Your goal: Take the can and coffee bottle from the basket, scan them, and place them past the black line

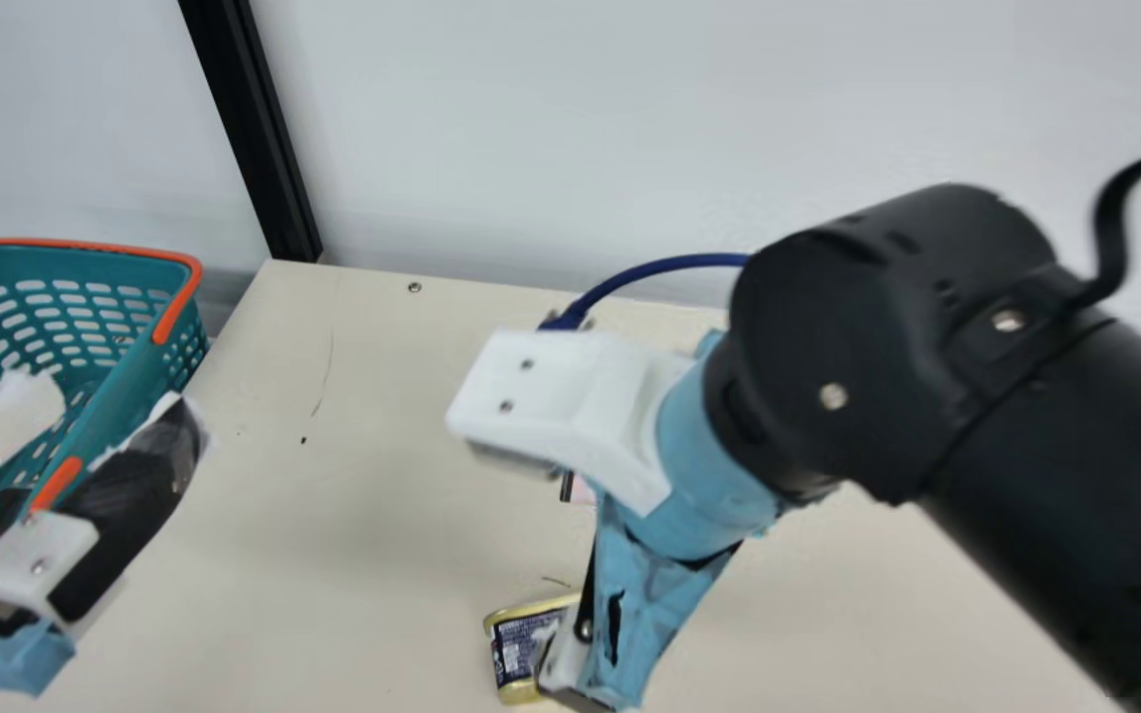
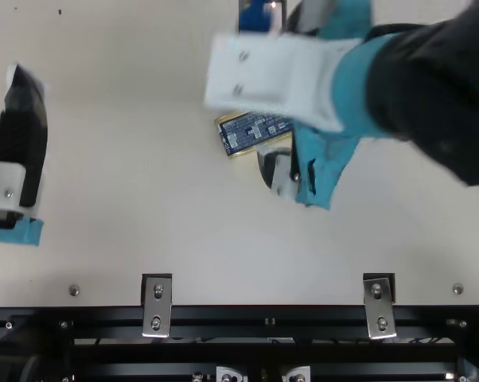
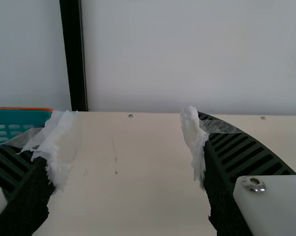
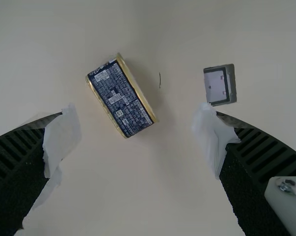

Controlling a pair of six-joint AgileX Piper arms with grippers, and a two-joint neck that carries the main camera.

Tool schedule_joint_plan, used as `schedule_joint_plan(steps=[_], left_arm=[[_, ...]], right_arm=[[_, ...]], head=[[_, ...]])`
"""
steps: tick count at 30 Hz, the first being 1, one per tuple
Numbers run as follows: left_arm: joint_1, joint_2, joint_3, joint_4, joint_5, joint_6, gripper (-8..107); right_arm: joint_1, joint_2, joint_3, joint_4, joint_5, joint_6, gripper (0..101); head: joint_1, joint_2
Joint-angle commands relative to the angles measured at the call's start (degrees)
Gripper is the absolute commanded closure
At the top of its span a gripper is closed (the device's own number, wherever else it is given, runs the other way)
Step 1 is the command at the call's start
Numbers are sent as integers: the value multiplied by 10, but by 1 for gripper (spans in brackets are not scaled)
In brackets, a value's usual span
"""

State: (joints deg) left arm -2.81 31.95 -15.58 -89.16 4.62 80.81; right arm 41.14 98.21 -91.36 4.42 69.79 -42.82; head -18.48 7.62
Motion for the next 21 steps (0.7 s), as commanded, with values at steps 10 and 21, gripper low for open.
schedule_joint_plan(steps=[10,21], left_arm=[[0,-18,31,28,-14,-38,9],[0,-18,31,28,-14,-38,9]], right_arm=[[53,30,28,-71,-28,-117,0],[53,31,89,-107,-79,-136,0]], head=[[-1,-6],[-1,-6]])
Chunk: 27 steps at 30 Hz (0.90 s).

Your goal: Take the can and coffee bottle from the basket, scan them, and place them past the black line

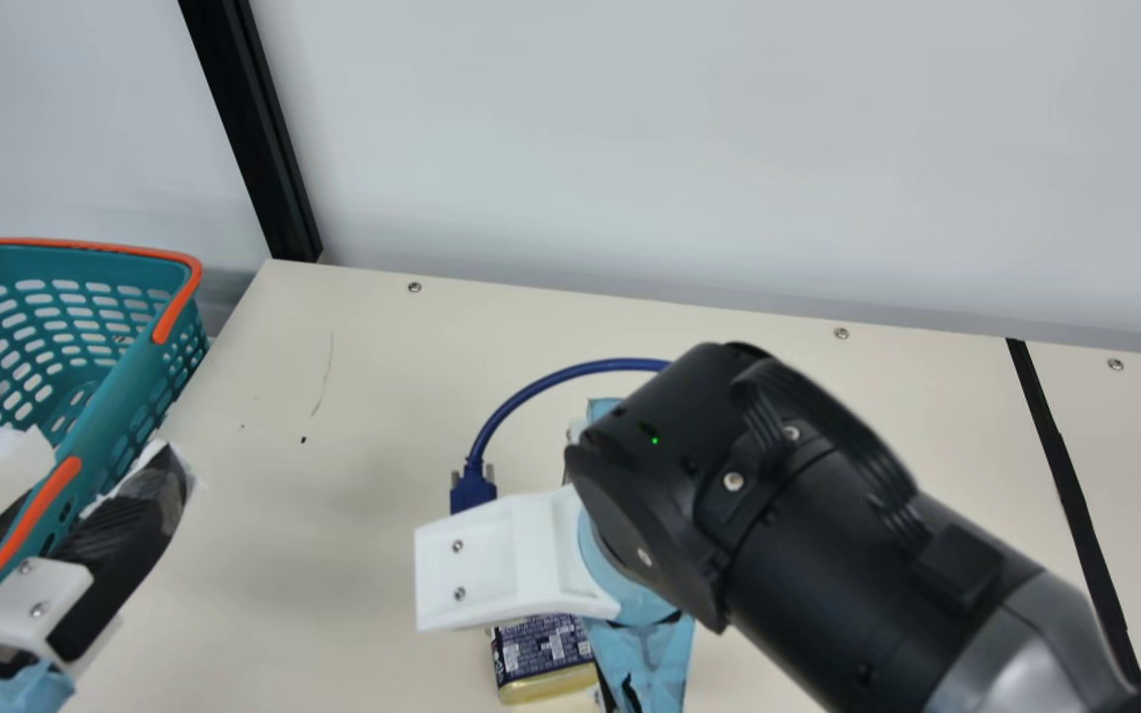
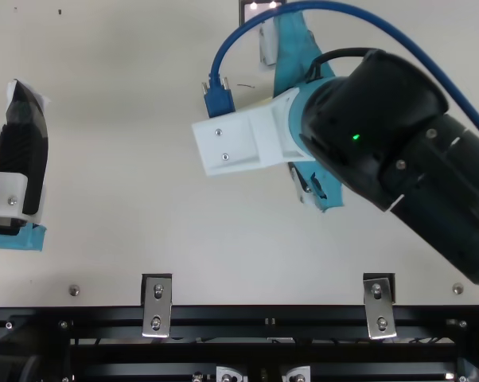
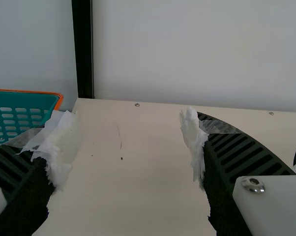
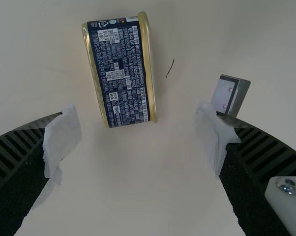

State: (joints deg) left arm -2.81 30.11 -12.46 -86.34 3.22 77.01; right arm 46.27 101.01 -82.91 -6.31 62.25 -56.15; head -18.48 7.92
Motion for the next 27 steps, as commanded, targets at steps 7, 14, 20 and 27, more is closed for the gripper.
schedule_joint_plan(steps=[7,14,20,27], left_arm=[[0,0,0,0,0,0,9],[0,0,0,0,0,0,9],[0,0,0,0,0,0,9],[0,0,0,0,0,0,9]], right_arm=[[10,33,11,2,-20,-18,0],[15,69,4,13,-26,-35,0],[15,93,-8,30,-19,-45,0],[1,94,-24,59,-7,-37,101]], head=[[-1,-9],[-1,-9],[-1,-9],[-1,-9]])
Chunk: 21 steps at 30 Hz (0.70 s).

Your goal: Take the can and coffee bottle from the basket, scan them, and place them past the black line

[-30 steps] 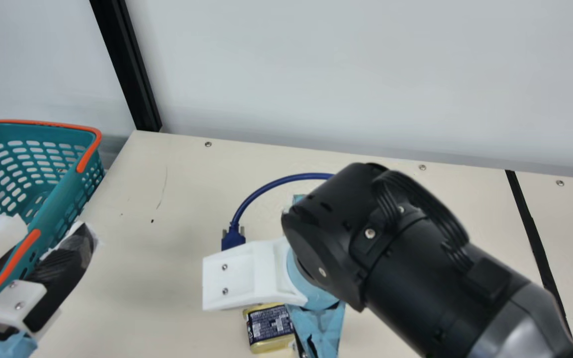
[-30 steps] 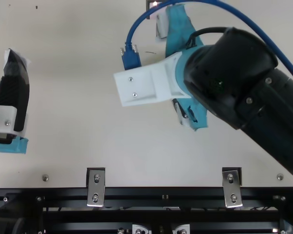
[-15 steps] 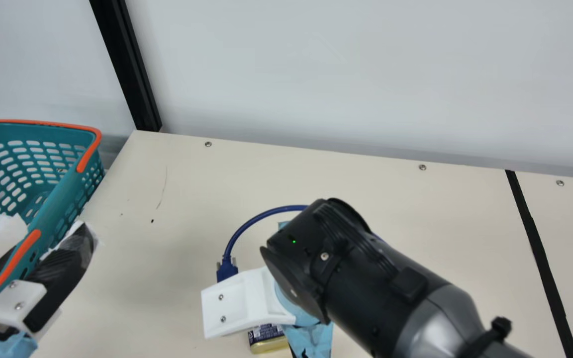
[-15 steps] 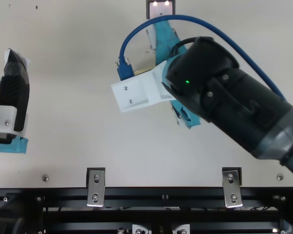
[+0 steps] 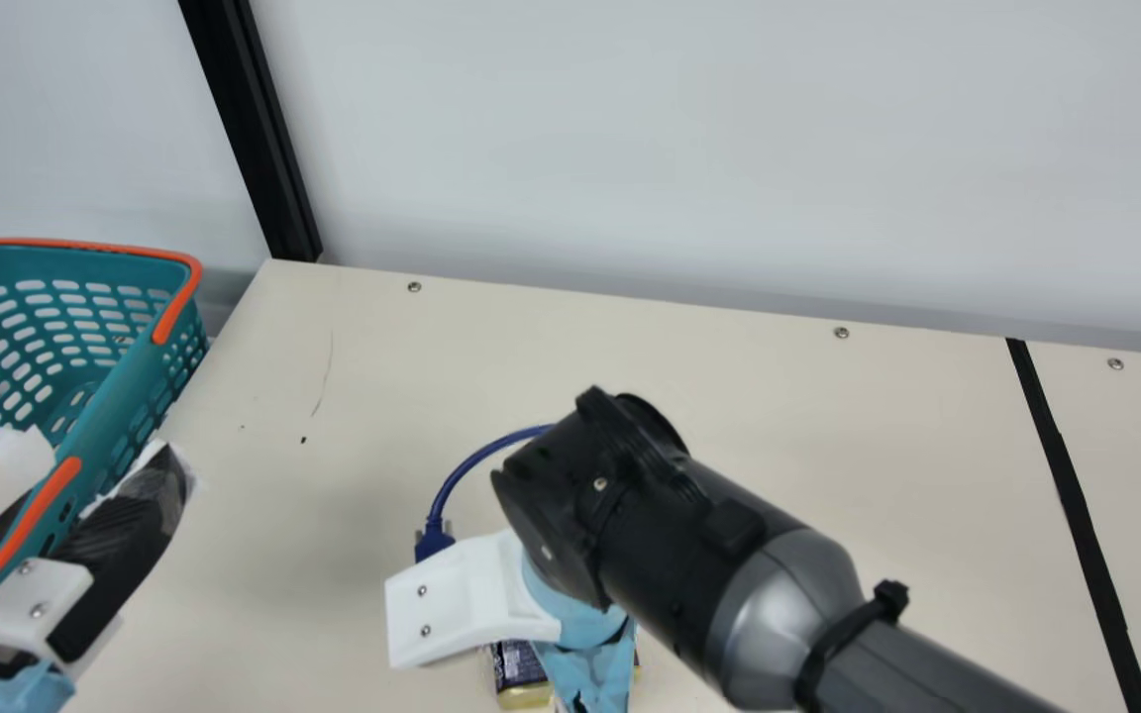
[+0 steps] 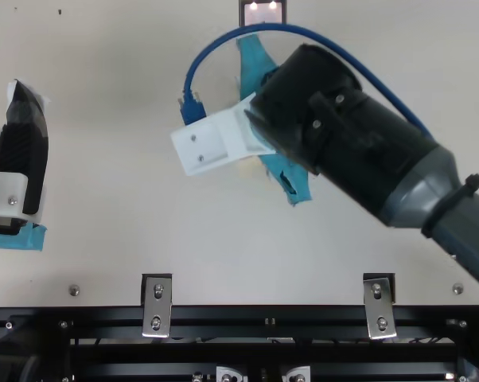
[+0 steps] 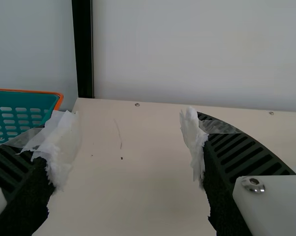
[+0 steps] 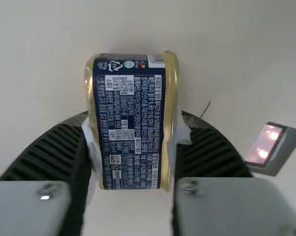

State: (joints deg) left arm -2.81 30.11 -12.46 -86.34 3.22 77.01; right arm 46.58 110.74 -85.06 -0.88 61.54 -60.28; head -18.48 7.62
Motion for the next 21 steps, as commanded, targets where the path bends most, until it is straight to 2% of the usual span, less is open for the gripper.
schedule_joint_plan(steps=[1,13,21], left_arm=[[0,0,0,0,0,0,9],[0,0,0,0,0,0,9],[0,0,0,0,0,0,9]], right_arm=[[-7,-8,-4,9,2,9,101],[-77,-99,-16,58,12,104,101],[-151,-150,11,26,-18,204,101]], head=[[-1,-6],[-1,-8],[11,-96]])
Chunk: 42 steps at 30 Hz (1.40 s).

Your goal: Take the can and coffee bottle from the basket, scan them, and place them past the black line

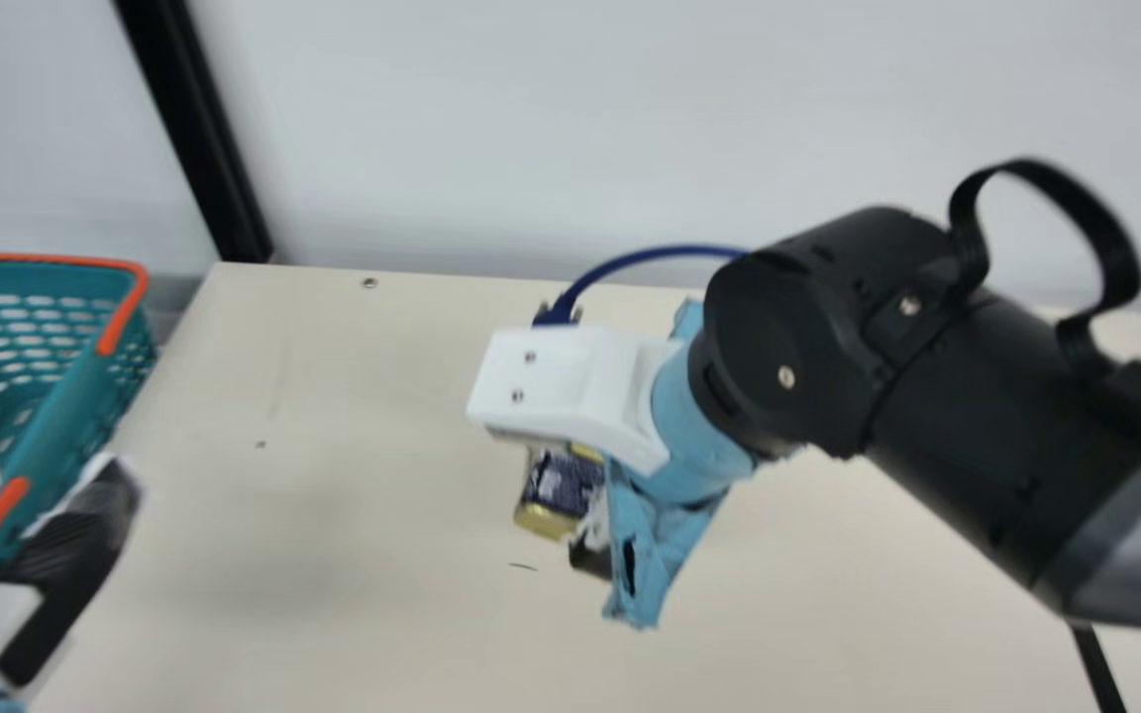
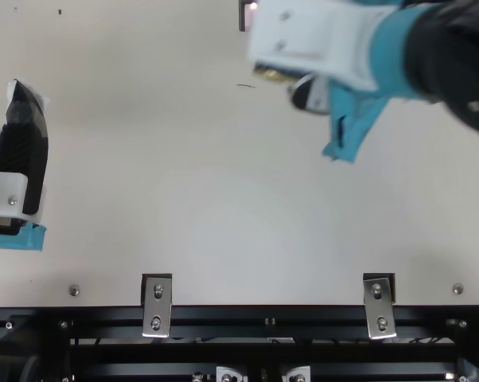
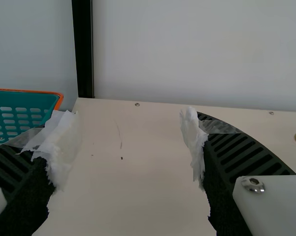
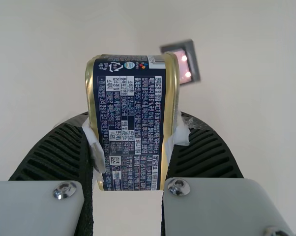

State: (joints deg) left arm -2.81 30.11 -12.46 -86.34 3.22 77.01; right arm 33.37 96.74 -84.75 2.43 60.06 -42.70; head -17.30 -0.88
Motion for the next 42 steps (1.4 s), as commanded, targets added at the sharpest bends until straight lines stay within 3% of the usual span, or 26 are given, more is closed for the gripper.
schedule_joint_plan(steps=[1,12,27,35,42], left_arm=[[0,0,0,0,0,0,9],[0,0,0,0,0,0,9],[0,0,0,0,0,0,9],[0,0,0,0,0,0,9],[0,0,0,0,0,0,9]], right_arm=[[-30,-17,13,-13,-4,39,101],[-176,-86,67,-79,8,103,101],[-370,-129,79,-123,56,131,101],[-458,-135,83,-132,61,141,101],[-527,-143,113,-141,51,138,101]], head=[[0,-27],[1,-221],[-31,-422],[-33,-440],[-33,-440]])
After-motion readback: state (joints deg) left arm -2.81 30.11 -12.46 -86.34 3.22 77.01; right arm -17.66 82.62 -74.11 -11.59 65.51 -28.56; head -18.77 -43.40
